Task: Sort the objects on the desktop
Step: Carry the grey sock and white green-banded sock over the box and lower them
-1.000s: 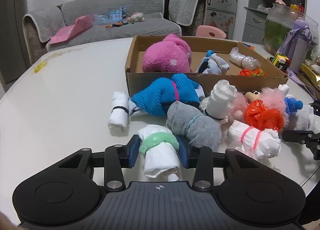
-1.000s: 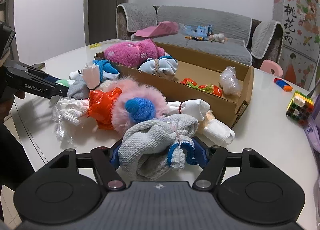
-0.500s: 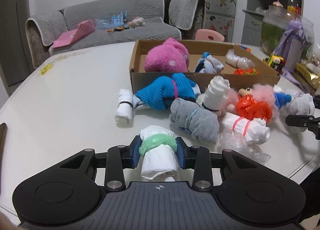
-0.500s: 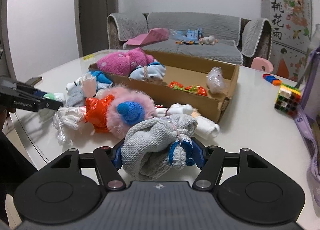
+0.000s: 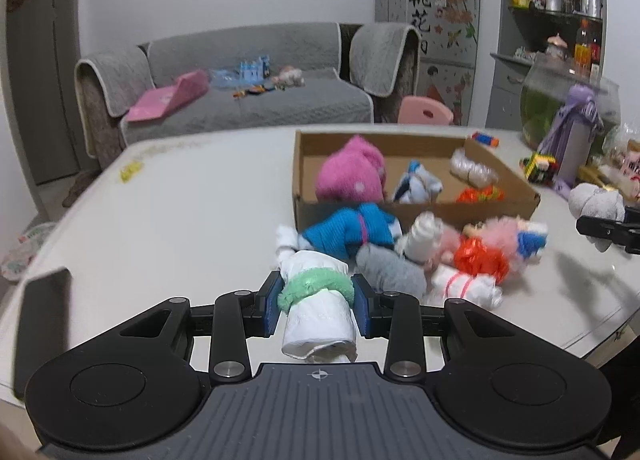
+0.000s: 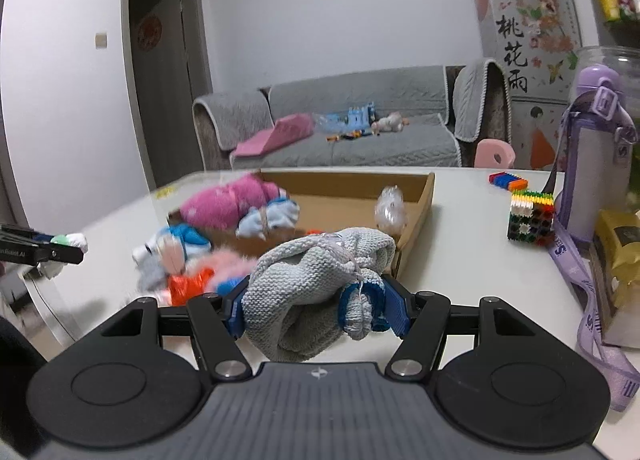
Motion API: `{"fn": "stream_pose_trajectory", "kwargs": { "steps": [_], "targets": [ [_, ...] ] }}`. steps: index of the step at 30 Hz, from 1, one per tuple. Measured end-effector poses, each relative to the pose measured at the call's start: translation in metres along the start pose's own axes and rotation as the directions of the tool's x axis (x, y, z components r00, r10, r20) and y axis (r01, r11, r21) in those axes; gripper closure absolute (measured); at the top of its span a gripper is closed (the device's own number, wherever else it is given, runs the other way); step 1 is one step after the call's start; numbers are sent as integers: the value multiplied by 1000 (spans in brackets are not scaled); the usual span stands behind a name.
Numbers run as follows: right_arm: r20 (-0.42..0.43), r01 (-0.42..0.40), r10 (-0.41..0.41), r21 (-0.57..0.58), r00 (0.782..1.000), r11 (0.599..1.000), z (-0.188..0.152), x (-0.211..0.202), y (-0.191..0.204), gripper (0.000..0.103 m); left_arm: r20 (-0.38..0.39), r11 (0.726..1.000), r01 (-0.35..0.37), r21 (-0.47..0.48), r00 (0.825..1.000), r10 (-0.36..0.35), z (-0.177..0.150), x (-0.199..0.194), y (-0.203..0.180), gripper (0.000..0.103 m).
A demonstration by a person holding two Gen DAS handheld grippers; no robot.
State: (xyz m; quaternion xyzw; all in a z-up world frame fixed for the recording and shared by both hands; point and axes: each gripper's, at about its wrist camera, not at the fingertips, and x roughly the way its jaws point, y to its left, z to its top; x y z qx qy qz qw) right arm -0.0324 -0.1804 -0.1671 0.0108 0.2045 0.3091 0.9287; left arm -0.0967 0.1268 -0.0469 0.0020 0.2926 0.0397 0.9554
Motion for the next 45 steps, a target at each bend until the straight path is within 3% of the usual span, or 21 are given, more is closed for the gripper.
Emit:
{"fn": "stream_pose_trajectory", "kwargs": {
  "steps": [11, 14, 22, 33, 41, 45],
  "targets": [
    [101, 21, -21, 6, 995, 1000, 55, -13, -11, 42, 71, 997, -53, 54, 996, 49, 78, -18, 9, 60],
    [129, 21, -19, -12, 991, 1000, 74, -10, -12, 42, 73, 995, -72, 73, 995, 66, 105, -9, 4, 60],
    [142, -9, 16, -52, 990, 999, 119, 26, -20, 42, 54, 993, -42, 111, 998, 37, 168, 39, -8, 60],
    [38, -39, 43, -106, 998, 994, 140, 104, -21, 42, -33, 989, 23, 147, 999, -18, 206, 156, -23, 59],
    [-96, -47, 37, -111, 995, 993, 125, 181, -29, 42, -137, 987, 58, 148, 990, -37, 194, 241, -26, 59],
    [-150, -58, 39, -120, 988, 991, 115, 199, -23, 42, -180, 989, 71, 133, 983, -46, 185, 268, -22, 59]
  ]
}}
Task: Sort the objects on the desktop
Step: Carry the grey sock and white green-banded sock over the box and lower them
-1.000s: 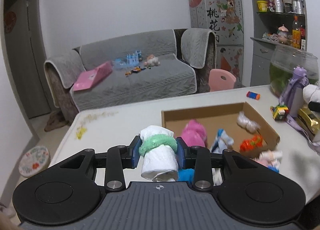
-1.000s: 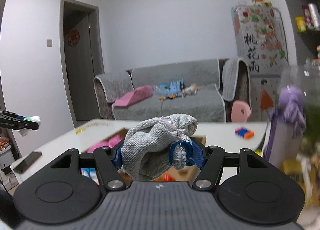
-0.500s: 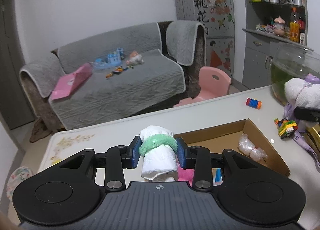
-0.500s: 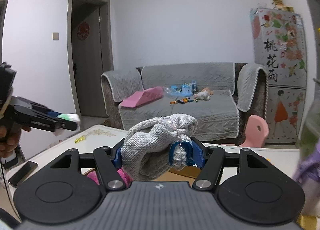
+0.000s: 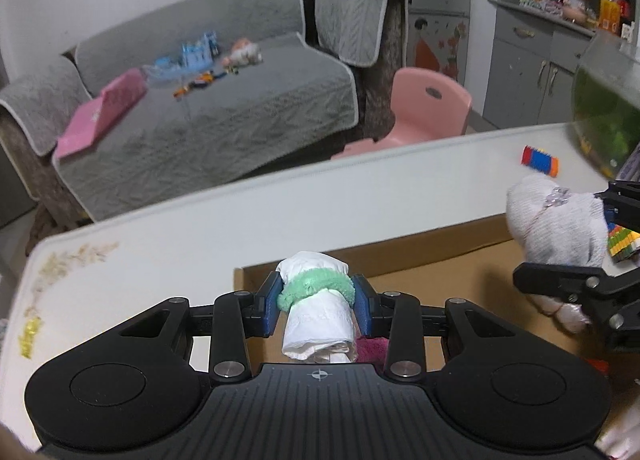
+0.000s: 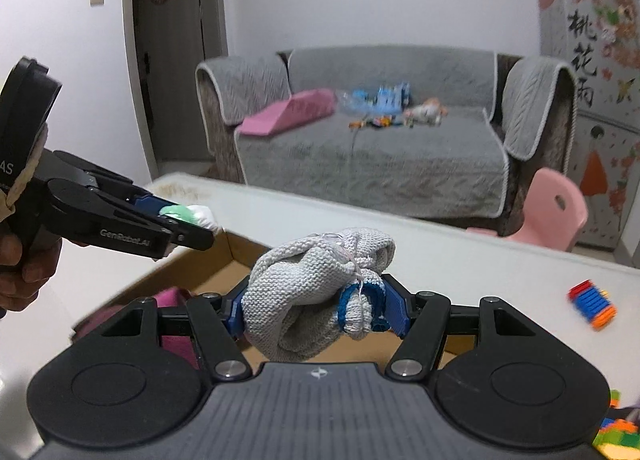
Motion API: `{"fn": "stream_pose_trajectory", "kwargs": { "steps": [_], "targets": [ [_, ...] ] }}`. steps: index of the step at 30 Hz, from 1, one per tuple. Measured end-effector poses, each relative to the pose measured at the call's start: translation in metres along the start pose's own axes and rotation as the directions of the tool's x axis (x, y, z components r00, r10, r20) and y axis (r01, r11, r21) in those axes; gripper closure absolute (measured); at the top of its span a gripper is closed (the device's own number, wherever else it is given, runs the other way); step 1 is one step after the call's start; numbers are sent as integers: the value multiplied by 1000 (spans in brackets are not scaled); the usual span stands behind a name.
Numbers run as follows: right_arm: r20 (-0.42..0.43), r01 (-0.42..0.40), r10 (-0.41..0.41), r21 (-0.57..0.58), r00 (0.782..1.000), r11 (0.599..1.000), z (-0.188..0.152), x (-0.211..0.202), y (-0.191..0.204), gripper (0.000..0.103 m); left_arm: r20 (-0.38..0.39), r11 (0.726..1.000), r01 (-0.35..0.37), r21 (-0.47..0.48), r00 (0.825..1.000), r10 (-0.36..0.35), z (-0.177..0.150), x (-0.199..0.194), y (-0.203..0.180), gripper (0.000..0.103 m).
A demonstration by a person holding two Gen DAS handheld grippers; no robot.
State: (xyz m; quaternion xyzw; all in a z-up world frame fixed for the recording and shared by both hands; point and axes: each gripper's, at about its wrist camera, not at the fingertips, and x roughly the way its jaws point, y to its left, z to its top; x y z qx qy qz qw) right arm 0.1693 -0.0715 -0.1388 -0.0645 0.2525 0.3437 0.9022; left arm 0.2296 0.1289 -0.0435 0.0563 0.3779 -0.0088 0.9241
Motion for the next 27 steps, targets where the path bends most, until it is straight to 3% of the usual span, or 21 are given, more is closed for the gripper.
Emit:
{"fn": "stream_pose_trajectory", "kwargs": {
  "steps": [9, 21, 26, 27],
  "targets": [
    [-107, 17, -19, -18, 994, 1000, -3, 31, 5, 42, -62, 999, 33, -15, 997, -34, -7, 36, 3, 59],
    [-179, 30, -35, -31, 983, 999, -6, 50, 4, 42, -93, 999, 38, -13, 995, -39, -13, 51, 0, 58],
    [-198, 37, -45, -48, 979, 998, -6, 57, 7, 41, -113, 999, 30, -19, 993, -32, -14, 56, 4, 56],
    [-200, 37, -47, -50, 979, 998, -6, 57, 7, 40, -118, 1000, 27, -16, 993, -28, -14, 56, 4, 51]
  ]
}}
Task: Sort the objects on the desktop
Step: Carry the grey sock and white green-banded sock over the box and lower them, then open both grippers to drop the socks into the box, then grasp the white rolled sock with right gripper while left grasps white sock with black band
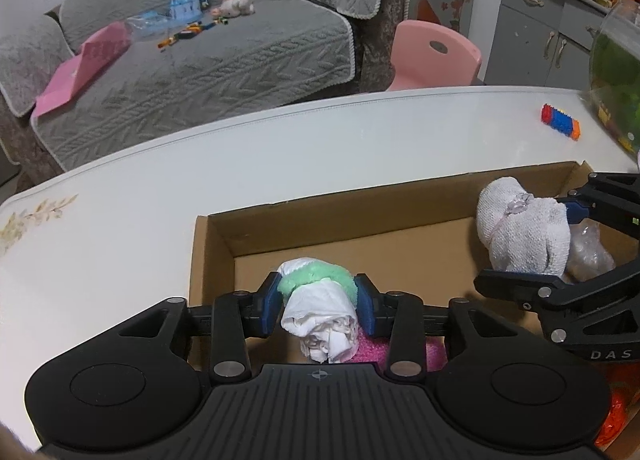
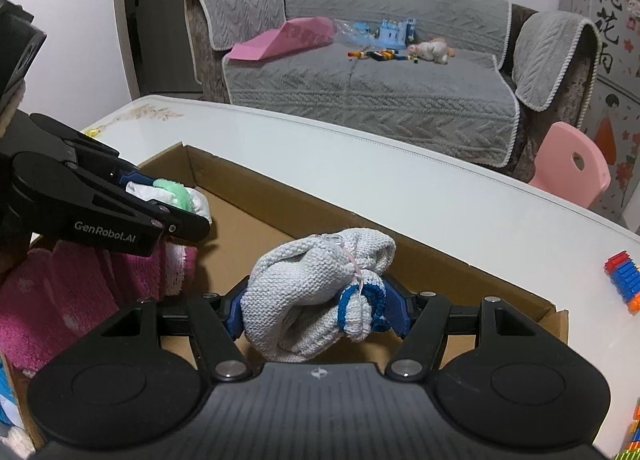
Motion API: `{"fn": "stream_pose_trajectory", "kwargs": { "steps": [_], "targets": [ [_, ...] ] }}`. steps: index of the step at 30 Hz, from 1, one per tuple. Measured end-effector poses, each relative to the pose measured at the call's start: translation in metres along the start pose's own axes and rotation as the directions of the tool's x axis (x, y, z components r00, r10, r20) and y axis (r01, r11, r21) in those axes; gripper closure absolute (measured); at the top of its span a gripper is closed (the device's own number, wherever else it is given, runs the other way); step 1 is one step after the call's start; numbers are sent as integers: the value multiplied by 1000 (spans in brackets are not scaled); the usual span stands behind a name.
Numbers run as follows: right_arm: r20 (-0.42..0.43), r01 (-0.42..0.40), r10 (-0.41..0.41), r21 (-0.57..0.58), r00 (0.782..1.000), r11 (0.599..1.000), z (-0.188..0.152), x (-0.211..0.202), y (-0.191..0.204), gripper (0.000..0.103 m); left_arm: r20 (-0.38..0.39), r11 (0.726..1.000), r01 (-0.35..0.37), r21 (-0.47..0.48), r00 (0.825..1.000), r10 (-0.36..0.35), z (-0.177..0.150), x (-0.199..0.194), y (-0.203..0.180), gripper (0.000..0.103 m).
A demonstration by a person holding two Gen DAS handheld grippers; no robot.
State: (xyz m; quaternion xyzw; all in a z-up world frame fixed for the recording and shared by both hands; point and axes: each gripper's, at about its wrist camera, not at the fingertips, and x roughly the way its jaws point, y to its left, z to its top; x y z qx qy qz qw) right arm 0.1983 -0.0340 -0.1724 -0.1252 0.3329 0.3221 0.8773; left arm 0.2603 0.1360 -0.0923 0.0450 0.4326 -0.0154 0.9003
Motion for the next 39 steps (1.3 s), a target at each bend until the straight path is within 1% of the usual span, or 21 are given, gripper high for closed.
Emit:
{"fn": "stream_pose_trajectory", "kwargs": {
  "steps": [1, 3, 4, 5, 6, 7, 10, 12, 13, 16, 17, 19, 21, 23, 25, 28, 30, 31, 35, 37, 39],
  "targets": [
    [-3, 0, 0, -1, 1000, 1000, 1, 1, 0, 39, -3, 1000, -8, 2, 1000, 8, 0, 0, 0, 48],
    [-3, 13, -13, -5, 1000, 1000, 1, -1, 0, 35, 7, 999, -29, 15, 1000, 29, 0, -3, -2, 30],
    [5, 20, -20, -4, 1000, 1000, 1, -3, 0, 35, 17, 999, -36, 24, 999, 35, 0, -6, -4, 25],
    [15, 20, -20, -2, 1000, 1000, 3, -6, -1, 32, 31, 998, -44, 35, 999, 43, 0, -10, -6, 17],
    [28, 18, -18, 2, 999, 1000, 4, -11, -2, 25, 44, 998, -49, 43, 998, 47, 0, -14, -8, 15],
    [41, 21, -21, 7, 999, 1000, 5, -16, -3, 23, 56, 998, -49, 50, 997, 46, 0, -19, -10, 15],
    [71, 32, -33, 10, 997, 999, 10, -33, -4, 22, 77, 998, -39, 56, 996, 35, -2, -36, -14, 12],
    [102, 44, -44, 3, 994, 999, 13, -51, -4, 22, 117, 998, -38, 59, 993, 31, -5, -58, -15, 12],
    [121, 46, -46, 0, 992, 999, 13, -62, -3, 22, 138, 998, -43, 54, 990, 35, -8, -72, -13, 12],
    [194, 50, -52, 11, 980, 999, 6, -103, -3, 17, 215, 999, -49, 24, 976, 43, -22, -114, -7, 5],
    [220, 50, -52, 17, 974, 999, 0, -119, -3, 15, 240, 998, -59, 9, 969, 55, -30, -130, -3, 0],
    [270, 50, -57, 32, 961, 998, -12, -148, -3, 12, 283, 996, -88, -10, 955, 87, -49, -156, 3, 0],
    [313, 45, -57, 47, 948, 998, -33, -176, -1, 8, 297, 992, -116, -42, 947, 123, -78, -177, 11, 0],
    [340, 49, -70, 70, 938, 996, -59, -197, 4, 6, 294, 988, -133, -76, 944, 150, -106, -190, 19, 0],
    [351, 44, -77, 103, 933, 994, -82, -208, 7, 5, 270, 981, -153, -115, 946, 179, -129, -193, 25, 0],
    [340, 52, -99, 145, 935, 988, -111, -206, 13, 5, 201, 973, -161, -165, 960, 193, -160, -182, 31, 0],
    [317, 31, -85, 171, 945, 985, -127, -196, 15, 5, 159, 966, -180, -183, 965, 210, -172, -169, 31, 1],
    [299, 26, -83, 188, 951, 982, -133, -188, 16, 5, 145, 965, -193, -175, 965, 219, -178, -162, 28, 1],
    [265, 38, -86, 182, 960, 983, -146, -167, 25, 8, 123, 964, -245, -101, 959, 257, -190, -141, 17, 3],
    [252, 61, -104, 174, 962, 983, -151, -163, 26, 8, 146, 967, -234, -99, 958, 247, -194, -139, 15, 3],
    [246, 66, -112, 188, 963, 980, -150, -158, 25, 8, 148, 968, -231, -96, 959, 243, -195, -138, 14, 3]
  ]
}}
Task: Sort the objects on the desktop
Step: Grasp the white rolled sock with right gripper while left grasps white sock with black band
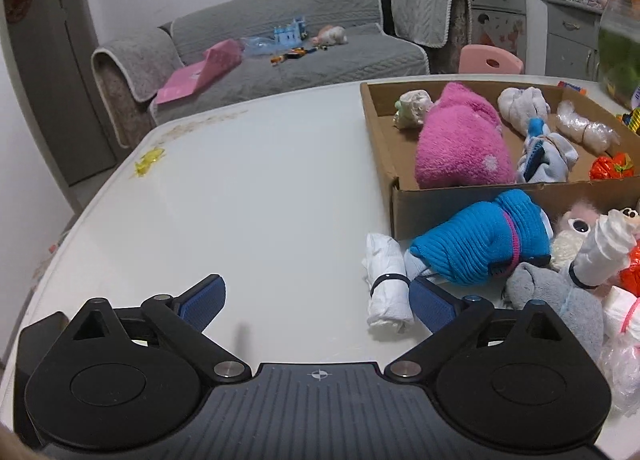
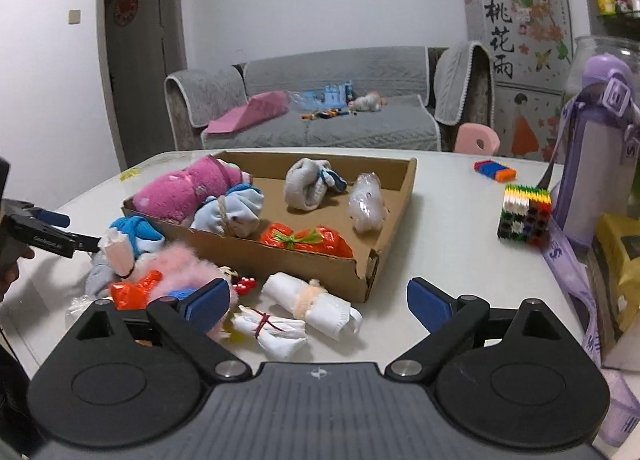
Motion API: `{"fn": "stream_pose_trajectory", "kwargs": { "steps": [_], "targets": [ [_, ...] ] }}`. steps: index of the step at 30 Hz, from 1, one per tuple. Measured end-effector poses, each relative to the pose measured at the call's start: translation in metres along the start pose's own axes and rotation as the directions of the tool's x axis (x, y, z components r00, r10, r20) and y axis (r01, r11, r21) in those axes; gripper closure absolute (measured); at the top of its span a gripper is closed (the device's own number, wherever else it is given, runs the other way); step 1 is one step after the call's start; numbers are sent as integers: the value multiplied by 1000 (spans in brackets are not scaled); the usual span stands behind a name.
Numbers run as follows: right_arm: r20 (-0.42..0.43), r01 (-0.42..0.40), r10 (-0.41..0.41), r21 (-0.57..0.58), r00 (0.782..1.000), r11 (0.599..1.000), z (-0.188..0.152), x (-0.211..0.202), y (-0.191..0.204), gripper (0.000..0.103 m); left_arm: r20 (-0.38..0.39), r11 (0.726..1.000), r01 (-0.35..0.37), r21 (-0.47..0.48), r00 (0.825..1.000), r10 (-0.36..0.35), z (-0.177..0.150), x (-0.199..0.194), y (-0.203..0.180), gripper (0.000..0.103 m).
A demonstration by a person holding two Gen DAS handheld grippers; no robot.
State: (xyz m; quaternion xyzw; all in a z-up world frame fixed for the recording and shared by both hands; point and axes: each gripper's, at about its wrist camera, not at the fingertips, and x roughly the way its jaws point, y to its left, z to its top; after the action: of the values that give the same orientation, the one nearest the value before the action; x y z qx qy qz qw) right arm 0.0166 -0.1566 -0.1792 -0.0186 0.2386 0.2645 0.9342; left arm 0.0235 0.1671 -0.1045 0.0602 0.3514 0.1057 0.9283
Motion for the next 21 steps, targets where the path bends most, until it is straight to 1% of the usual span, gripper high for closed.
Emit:
{"fn": "stream_pose_trajectory", "kwargs": {
  "steps": [3, 6, 9, 13, 17, 19, 21],
  "targets": [
    [10, 7, -7, 30, 1000, 1000, -4, -8, -6, 8, -9, 1000, 2, 8, 1000, -1, -4, 3, -1, 3],
    [12, 11, -12, 66, 1000, 998, -2, -6, -7, 8, -25, 1000, 8, 12, 1000, -8, -7, 8, 0, 3],
    [7, 6, -7, 78, 1000, 997, -6, -3, -2, 8, -24, 1000, 17, 8, 1000, -17, -6, 11, 2, 3],
    [-24, 12, -10, 79, 1000, 997, -7, 11, 6, 10, -15, 999, 32, 11, 999, -32, -4, 16, 2, 3],
    [-65, 52, -47, 89, 997, 995, -11, 17, 7, 12, -8, 999, 49, 17, 999, -48, -6, 16, 3, 1],
    [-79, 67, -61, 88, 995, 994, -13, 18, 6, 14, -4, 998, 63, 20, 998, -63, -6, 17, 3, 1],
    [-96, 80, -71, 93, 993, 993, -13, 20, 6, 19, -2, 997, 78, 17, 997, -78, -6, 18, 4, 1]
  ]
}}
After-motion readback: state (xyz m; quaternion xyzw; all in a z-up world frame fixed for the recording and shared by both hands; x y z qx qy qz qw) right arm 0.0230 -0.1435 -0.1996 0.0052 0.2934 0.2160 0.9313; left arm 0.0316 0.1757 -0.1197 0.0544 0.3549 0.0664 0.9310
